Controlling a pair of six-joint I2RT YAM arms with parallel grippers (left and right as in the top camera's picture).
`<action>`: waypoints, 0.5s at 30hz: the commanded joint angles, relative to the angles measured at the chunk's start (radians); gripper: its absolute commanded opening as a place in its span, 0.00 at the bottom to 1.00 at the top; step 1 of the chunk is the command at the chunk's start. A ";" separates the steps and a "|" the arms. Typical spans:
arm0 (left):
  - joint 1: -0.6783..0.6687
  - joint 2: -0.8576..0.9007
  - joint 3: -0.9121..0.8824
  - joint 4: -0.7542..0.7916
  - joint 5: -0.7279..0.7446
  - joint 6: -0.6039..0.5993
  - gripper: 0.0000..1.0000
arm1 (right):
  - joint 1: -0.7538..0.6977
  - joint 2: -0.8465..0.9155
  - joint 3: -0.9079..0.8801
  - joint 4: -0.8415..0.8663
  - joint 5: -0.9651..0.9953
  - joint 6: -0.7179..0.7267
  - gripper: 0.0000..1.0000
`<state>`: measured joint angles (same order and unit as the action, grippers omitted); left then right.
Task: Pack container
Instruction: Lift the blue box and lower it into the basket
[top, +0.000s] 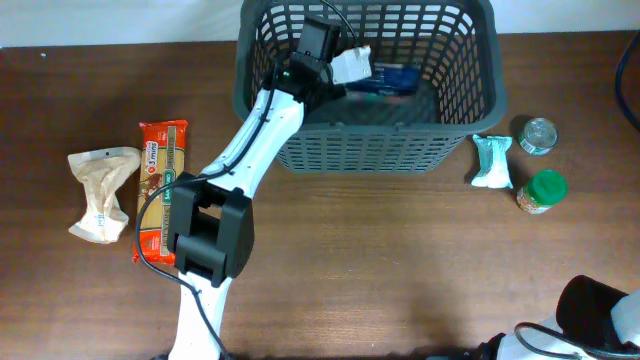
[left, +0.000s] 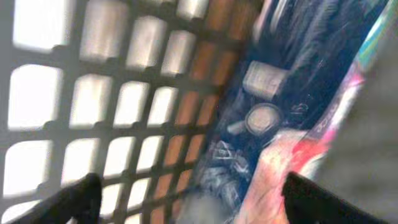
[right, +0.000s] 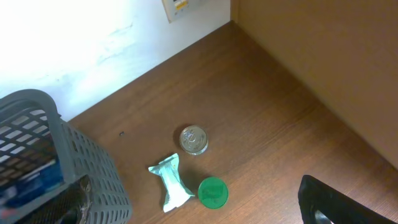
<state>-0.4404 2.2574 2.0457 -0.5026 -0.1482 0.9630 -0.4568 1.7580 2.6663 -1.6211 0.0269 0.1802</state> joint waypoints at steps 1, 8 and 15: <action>-0.009 -0.130 0.173 -0.061 -0.130 -0.283 0.99 | -0.003 0.000 -0.005 0.001 0.011 0.004 0.99; 0.035 -0.311 0.419 -0.349 -0.164 -0.418 0.99 | -0.003 0.000 -0.005 0.001 0.011 0.004 0.99; 0.245 -0.417 0.427 -0.761 -0.215 -0.604 0.99 | -0.003 0.000 -0.005 0.001 0.011 0.004 0.99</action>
<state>-0.3019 1.7985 2.4992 -1.1484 -0.3244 0.5205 -0.4568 1.7580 2.6663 -1.6211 0.0269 0.1802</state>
